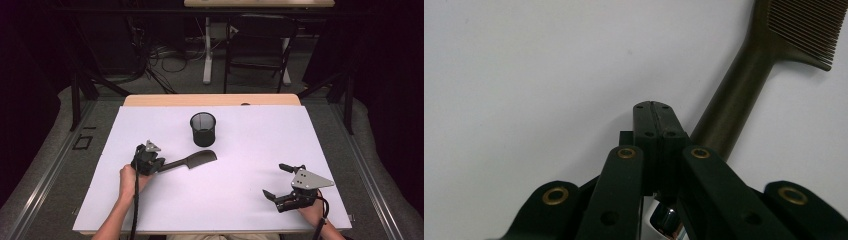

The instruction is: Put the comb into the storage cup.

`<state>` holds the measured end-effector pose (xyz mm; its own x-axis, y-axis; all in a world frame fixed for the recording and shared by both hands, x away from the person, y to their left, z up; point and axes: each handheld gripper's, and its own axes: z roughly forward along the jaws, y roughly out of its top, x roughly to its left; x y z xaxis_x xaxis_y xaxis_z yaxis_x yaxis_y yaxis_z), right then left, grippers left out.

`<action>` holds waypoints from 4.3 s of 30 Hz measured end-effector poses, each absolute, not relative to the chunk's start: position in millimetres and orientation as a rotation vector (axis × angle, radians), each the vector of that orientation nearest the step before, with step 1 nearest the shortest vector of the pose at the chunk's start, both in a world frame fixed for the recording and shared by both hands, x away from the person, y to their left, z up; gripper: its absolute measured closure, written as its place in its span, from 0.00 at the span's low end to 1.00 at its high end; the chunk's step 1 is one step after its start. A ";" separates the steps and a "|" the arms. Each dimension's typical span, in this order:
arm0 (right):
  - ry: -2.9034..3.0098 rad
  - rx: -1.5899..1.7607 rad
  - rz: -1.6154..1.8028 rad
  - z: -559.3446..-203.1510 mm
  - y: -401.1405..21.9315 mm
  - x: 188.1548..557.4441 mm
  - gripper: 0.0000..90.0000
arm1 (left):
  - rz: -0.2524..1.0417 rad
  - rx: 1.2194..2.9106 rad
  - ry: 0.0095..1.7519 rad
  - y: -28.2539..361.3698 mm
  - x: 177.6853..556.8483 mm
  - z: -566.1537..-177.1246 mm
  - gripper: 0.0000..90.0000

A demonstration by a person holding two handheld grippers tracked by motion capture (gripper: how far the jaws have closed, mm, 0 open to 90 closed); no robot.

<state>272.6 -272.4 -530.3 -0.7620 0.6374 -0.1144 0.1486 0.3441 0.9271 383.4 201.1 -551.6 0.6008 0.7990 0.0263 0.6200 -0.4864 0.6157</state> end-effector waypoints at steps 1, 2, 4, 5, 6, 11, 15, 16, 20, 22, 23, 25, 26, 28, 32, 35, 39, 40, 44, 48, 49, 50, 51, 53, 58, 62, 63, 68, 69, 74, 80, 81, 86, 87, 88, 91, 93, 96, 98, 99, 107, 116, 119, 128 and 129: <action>2.151 0.686 1.411 -530.3 -272.4 272.6 0.00 | 0.415 2.269 1.117 201.3 383.4 -551.4 1.00; 2.151 0.685 1.411 -530.3 -272.4 272.6 0.00 | 0.414 2.270 1.116 201.3 383.3 -551.3 1.00; 2.151 0.683 1.411 -530.3 -272.3 272.7 0.00 | 0.407 2.271 1.114 201.2 383.1 -551.2 1.00; 2.154 0.683 1.410 -530.3 -272.2 272.6 0.00 | 0.404 2.272 1.113 201.1 383.0 -551.1 1.00; 2.154 0.685 1.411 -530.5 -272.0 272.6 0.00 | 0.400 2.278 1.109 201.4 383.0 -550.8 1.00; 2.153 0.687 1.412 -530.5 -272.0 273.0 0.00 | 0.402 2.289 1.100 200.4 382.6 -550.4 1.00; 2.157 0.688 1.411 -530.5 -271.8 272.6 0.00 | 0.394 2.289 1.099 200.7 382.4 -550.2 1.00; 2.157 0.687 1.411 -530.5 -271.8 272.6 0.00 | 0.393 2.289 1.100 200.7 382.3 -550.2 1.00; 2.159 0.682 1.409 -530.5 -271.9 273.0 0.00 | 0.386 2.279 1.104 201.4 382.2 -550.5 1.00; 2.159 0.683 1.410 -530.6 -271.9 273.3 0.00 | 0.385 2.272 1.091 201.9 382.3 -550.0 1.00; 2.160 0.683 1.409 -530.6 -272.0 273.4 0.00 | 0.395 2.278 1.076 201.4 381.9 -548.9 0.98; 2.165 0.684 1.411 -531.0 -271.5 273.7 0.00 | 0.413 2.285 1.047 201.5 381.0 -545.3 0.93; 2.168 0.680 1.409 -531.0 -271.6 273.8 0.00 | 0.418 2.276 1.031 202.0 380.5 -543.2 0.90; 2.167 0.679 1.409 -530.8 -271.6 273.6 0.00 | 0.428 2.267 1.020 202.3 379.3 -541.1 0.84; 2.171 0.683 1.411 -531.1 -271.0 273.6 0.00 | 0.430 2.239 1.020 204.2 379.5 -537.6 0.68; 2.174 0.684 1.409 -531.4 -271.1 274.3 0.00 | 0.417 2.224 1.010 207.4 380.1 -534.3 0.55; 2.183 0.686 1.409 -531.5 -270.8 274.3 0.00 | 0.432 2.204 1.014 210.9 379.7 -529.7 0.39; 2.185 0.686 1.410 -531.6 -270.6 274.2 0.00 | 0.436 2.198 1.010 211.6 379.3 -528.6 0.36; 2.181 0.678 1.413 -531.3 -270.9 273.9 0.00 | 0.449 2.187 0.986 212.4 377.3 -523.7 0.24; 2.178 0.682 1.414 -531.2 -271.4 274.4 0.00 | 0.468 2.176 0.959 214.1 375.0 -516.2 0.17; 2.182 0.682 1.413 -531.2 -271.4 274.5 0.00 | 0.470 2.168 0.959 214.5 374.6 -514.9 0.16; 2.181 0.681 1.413 -531.3 -271.1 274.5 0.00 | 0.472 2.168 0.954 215.0 374.6 -514.0 0.14; 2.182 0.682 1.413 -531.3 -271.0 274.3 0.00 | 0.473 2.168 0.953 215.4 374.5 -513.0 0.12; 2.182 0.681 1.414 -531.2 -270.9 274.0 0.00 | 0.476 2.171 0.949 215.5 374.0 -511.7 0.09; 2.179 0.681 1.413 -531.1 -271.1 274.1 0.00 | 0.482 2.190 0.938 212.8 374.4 -511.4 0.02; 2.179 0.681 1.413 -531.2 -271.3 274.4 0.00 | 0.477 2.213 0.922 209.2 374.5 -510.8 0.00; 2.179 0.680 1.414 -531.2 -271.3 274.3 0.00 | 0.478 2.221 0.915 208.5 374.5 -510.4 0.00; 2.182 0.675 1.414 -531.2 -270.7 274.0 0.00 | 0.474 2.258 0.884 201.4 374.0 -508.8 0.00; 2.182 0.675 1.413 -531.2 -270.7 274.1 0.00 | 0.475 2.264 0.878 200.6 374.2 -508.5 0.00; 2.178 0.682 1.411 -531.4 -271.6 274.7 0.00 | 0.457 2.303 0.848 195.5 377.7 -508.0 0.00; 2.183 0.689 1.409 -531.7 -271.0 274.5 0.00 | 0.431 2.311 0.827 190.3 380.3 -505.0 0.00; 2.184 0.691 1.410 -531.9 -270.5 274.6 0.00 | 0.430 2.318 0.824 189.1 380.9 -504.5 0.00; 2.196 0.691 1.409 -533.0 -268.9 274.9 0.00 | 0.401 2.351 0.809 184.4 384.3 -504.7 0.00; 2.196 0.692 1.409 -532.9 -268.6 274.8 0.00 | 0.401 2.357 0.807 183.5 384.9 -504.5 0.00; 2.196 0.690 1.410 -532.8 -268.5 275.0 0.00 | 0.398 2.367 0.803 182.6 385.6 -504.4 0.00; 2.199 0.691 1.409 -532.9 -268.6 274.9 0.00 | 0.386 2.401 0.783 177.9 387.5 -503.7 0.00; 2.198 0.691 1.409 -532.8 -268.8 275.0 0.00 | 0.375 2.422 0.771 174.9 389.2 -503.0 0.00; 2.196 0.689 1.409 -532.7 -268.9 275.1 0.00 | 0.364 2.460 0.755 170.2 392.4 -503.0 0.00; 2.198 0.689 1.409 -532.7 -269.0 275.1 0.00 | 0.353 2.483 0.746 167.1 394.5 -503.3 0.00; 2.200 0.688 1.409 -532.7 -268.9 275.1 0.00 | 0.353 2.503 0.730 165.5 395.8 -503.2 0.00; 2.213 0.686 1.423 -533.1 -267.3 276.1 0.00 | 0.332 2.624 0.670 148.3 401.8 -501.1 0.00; 2.221 0.675 1.425 -532.8 -266.6 275.2 0.00 | 0.289 2.713 0.645 139.4 406.5 -506.6 0.15; 2.227 0.672 1.421 -533.0 -266.7 275.5 0.00 | 0.277 2.732 0.647 134.1 407.6 -507.8 0.28; 2.232 0.673 1.417 -533.4 -267.9 276.6 0.00 | 0.205 2.795 0.647 131.4 412.3 -513.5 0.57; 2.230 0.671 1.420 -533.3 -268.0 276.6 0.00 | 0.205 2.803 0.652 130.5 412.5 -514.0 0.58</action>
